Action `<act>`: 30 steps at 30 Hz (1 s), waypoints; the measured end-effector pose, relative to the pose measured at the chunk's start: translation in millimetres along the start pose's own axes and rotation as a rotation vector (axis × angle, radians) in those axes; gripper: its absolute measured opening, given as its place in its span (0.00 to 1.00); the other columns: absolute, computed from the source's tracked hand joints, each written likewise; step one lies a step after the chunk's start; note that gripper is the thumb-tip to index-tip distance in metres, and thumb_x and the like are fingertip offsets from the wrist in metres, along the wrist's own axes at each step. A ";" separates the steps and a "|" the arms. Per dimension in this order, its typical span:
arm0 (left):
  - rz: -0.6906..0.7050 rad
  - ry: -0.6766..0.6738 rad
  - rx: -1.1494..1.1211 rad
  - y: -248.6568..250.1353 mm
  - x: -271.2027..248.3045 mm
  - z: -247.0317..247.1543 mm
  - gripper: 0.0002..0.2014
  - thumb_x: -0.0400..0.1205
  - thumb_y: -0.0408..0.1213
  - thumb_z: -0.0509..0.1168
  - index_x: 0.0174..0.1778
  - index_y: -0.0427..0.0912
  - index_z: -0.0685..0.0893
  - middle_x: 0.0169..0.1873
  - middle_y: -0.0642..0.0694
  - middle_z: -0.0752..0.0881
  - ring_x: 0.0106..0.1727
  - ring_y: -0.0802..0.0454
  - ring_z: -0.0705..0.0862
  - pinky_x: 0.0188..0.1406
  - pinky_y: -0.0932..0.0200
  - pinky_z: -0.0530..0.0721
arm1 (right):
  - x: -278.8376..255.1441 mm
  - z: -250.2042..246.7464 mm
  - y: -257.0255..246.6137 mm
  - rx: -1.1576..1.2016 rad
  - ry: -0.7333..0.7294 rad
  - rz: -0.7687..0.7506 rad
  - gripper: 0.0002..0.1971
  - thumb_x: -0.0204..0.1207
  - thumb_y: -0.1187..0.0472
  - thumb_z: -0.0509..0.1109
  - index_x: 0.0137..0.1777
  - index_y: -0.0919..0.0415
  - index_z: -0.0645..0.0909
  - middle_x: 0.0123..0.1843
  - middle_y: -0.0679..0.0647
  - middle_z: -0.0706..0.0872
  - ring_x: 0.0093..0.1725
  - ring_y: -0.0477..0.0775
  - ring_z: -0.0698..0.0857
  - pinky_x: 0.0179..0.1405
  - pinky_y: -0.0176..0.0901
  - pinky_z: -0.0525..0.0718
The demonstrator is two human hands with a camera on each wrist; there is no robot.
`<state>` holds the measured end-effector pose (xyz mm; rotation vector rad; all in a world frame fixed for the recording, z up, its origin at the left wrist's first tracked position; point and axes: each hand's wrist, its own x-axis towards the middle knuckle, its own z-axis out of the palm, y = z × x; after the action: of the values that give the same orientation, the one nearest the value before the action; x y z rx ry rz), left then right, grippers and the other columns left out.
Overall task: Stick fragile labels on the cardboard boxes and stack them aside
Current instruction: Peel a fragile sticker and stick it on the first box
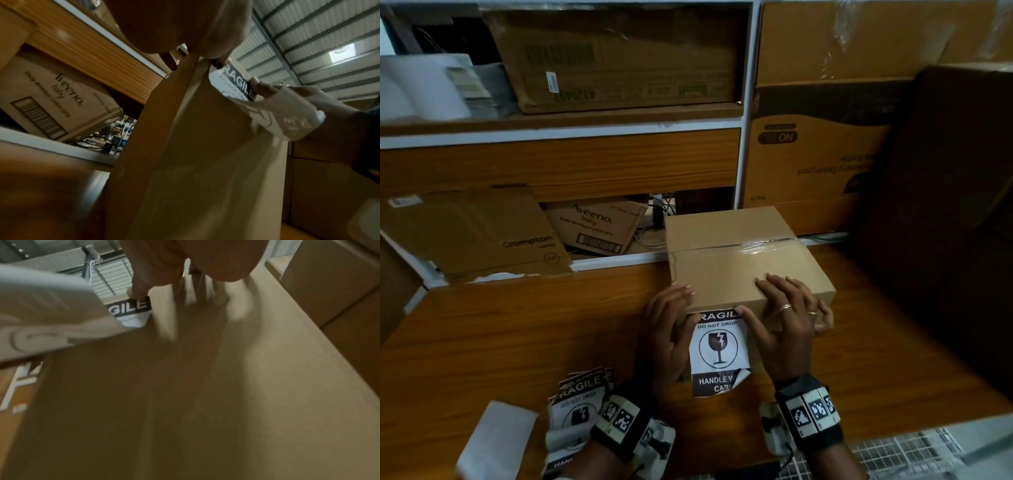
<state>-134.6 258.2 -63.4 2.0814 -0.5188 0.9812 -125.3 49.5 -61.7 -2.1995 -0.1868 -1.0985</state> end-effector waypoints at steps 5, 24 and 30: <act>0.008 -0.132 0.061 -6.6 -16.9 2.6 0.41 0.74 0.41 0.81 0.81 0.40 0.70 0.83 0.48 0.69 0.87 0.47 0.63 0.86 0.51 0.62 | -5.6 -0.6 13.9 -0.073 -0.098 -0.110 0.36 0.78 0.29 0.66 0.79 0.51 0.75 0.80 0.53 0.77 0.82 0.61 0.69 0.74 0.76 0.71; 0.136 -0.282 0.418 -11.9 -19.7 0.2 0.65 0.60 0.60 0.85 0.85 0.37 0.56 0.84 0.38 0.62 0.88 0.39 0.57 0.82 0.28 0.64 | -16.7 4.8 17.3 -0.396 -0.212 -0.080 0.58 0.60 0.15 0.68 0.83 0.54 0.64 0.83 0.57 0.67 0.85 0.62 0.63 0.79 0.76 0.56; 0.140 -0.288 0.298 -7.6 -14.4 -11.2 0.61 0.62 0.51 0.87 0.85 0.38 0.59 0.84 0.40 0.62 0.89 0.43 0.55 0.82 0.32 0.68 | -21.2 -1.5 41.0 -0.503 -0.271 -0.272 0.68 0.61 0.16 0.64 0.92 0.54 0.39 0.89 0.61 0.49 0.91 0.59 0.41 0.80 0.74 0.54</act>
<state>-144.1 272.1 -73.6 2.5030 -0.7082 0.8841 -123.4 20.3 -97.5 -2.8421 -0.3696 -1.0690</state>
